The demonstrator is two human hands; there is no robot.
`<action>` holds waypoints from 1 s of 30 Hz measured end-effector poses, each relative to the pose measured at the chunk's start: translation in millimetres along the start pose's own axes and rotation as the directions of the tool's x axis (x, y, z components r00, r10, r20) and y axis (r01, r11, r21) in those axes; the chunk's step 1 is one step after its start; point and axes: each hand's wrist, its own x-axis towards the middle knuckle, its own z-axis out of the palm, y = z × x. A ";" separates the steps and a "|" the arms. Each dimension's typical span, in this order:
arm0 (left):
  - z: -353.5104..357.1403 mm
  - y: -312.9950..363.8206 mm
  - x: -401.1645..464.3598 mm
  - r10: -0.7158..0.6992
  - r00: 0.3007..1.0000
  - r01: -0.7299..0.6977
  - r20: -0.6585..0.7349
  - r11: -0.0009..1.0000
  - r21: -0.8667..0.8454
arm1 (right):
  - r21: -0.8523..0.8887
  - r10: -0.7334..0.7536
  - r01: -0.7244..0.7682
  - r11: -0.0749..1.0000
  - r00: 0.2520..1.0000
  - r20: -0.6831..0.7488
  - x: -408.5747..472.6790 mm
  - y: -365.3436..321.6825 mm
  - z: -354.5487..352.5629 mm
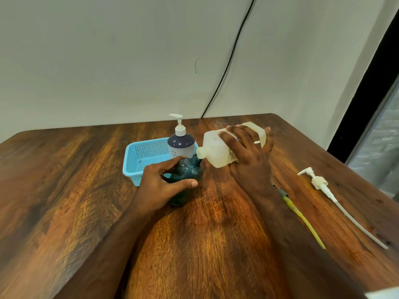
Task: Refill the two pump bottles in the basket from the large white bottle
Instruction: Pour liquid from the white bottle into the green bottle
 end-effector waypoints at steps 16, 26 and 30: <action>-0.2 -3.0 -0.2 -0.006 1.000 0.006 -0.004 1.000 -0.011 | -0.024 -0.007 0.007 1.000 1.000 0.006 -0.2 1.4 0.3; 0.0 1.8 -1.3 0.004 1.000 -0.004 0.003 1.000 -0.018 | -0.022 -0.002 0.002 1.000 1.000 0.008 -0.8 1.1 1.9; -0.3 3.3 -2.1 0.006 1.000 -0.006 0.005 1.000 -0.027 | -0.024 -0.006 0.006 1.000 1.000 0.002 -0.7 1.4 2.2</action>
